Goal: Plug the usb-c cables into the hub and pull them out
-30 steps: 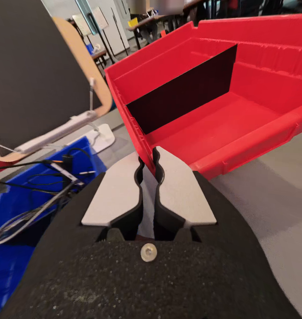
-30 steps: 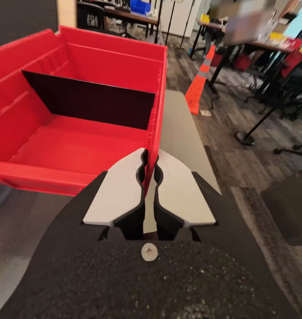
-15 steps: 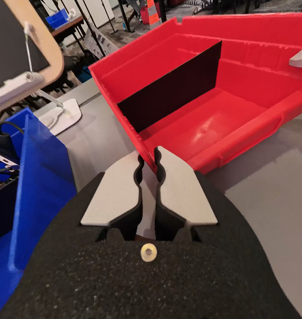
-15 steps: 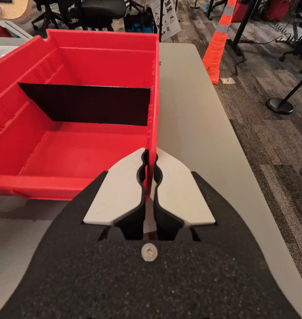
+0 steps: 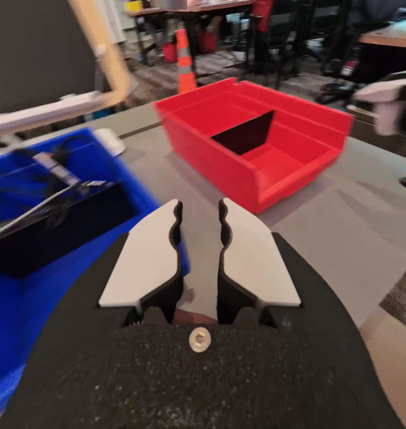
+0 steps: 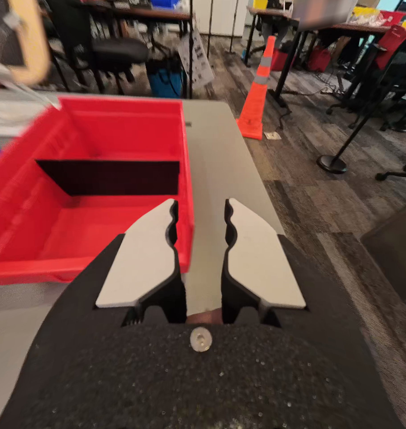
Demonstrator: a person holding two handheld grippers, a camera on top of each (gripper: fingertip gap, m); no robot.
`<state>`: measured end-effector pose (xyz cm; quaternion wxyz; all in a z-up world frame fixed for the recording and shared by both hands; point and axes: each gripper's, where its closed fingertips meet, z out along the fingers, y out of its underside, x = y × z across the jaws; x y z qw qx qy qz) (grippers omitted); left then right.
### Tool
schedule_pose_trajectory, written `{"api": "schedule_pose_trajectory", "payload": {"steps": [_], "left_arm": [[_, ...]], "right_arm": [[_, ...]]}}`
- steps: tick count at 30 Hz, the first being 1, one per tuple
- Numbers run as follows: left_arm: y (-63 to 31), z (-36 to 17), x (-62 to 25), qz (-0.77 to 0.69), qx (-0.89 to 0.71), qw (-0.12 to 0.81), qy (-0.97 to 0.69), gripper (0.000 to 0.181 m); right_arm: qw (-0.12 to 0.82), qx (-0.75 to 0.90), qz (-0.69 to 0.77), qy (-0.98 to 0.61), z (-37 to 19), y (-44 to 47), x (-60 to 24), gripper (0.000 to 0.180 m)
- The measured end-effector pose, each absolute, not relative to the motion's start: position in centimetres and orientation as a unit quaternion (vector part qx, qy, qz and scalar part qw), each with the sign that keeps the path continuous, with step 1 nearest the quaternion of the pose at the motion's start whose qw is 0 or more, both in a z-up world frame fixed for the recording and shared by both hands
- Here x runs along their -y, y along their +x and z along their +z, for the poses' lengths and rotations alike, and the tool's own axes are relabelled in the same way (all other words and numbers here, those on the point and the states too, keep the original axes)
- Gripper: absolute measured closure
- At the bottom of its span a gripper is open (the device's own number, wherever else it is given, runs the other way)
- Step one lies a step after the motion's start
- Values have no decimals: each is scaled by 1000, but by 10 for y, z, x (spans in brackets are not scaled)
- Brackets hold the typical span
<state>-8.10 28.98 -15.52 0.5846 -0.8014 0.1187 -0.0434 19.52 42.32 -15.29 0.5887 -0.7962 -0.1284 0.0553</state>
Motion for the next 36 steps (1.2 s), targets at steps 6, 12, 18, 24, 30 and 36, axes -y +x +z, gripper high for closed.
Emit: {"api": "schedule_pose_trajectory", "payload": {"steps": [6, 12, 18, 24, 30, 36], "left_arm": [[-242, -158, -230, 51, 24, 600, -798, 136], [-294, -201, -219, 48, 57, 554, -829, 137], [-301, -207, -230, 76, 37, 552, -830, 148], [-306, -218, -241, 57, 44, 534, -843, 175], [-310, -219, -239, 50, 38, 525, -849, 176], [-343, -193, -227, 67, 48, 548, -833, 177]], "right_arm": [[590, 241, 195, -745, -109, 56, -368, 140], [510, 335, 243, -754, -168, -88, -311, 131], [498, 285, 193, -796, -211, -127, -307, 141], [515, 221, 172, -810, -215, -124, -317, 175], [533, 213, 133, -808, -211, -127, -315, 176], [562, 191, 130, -795, -187, -156, -294, 176]]}}
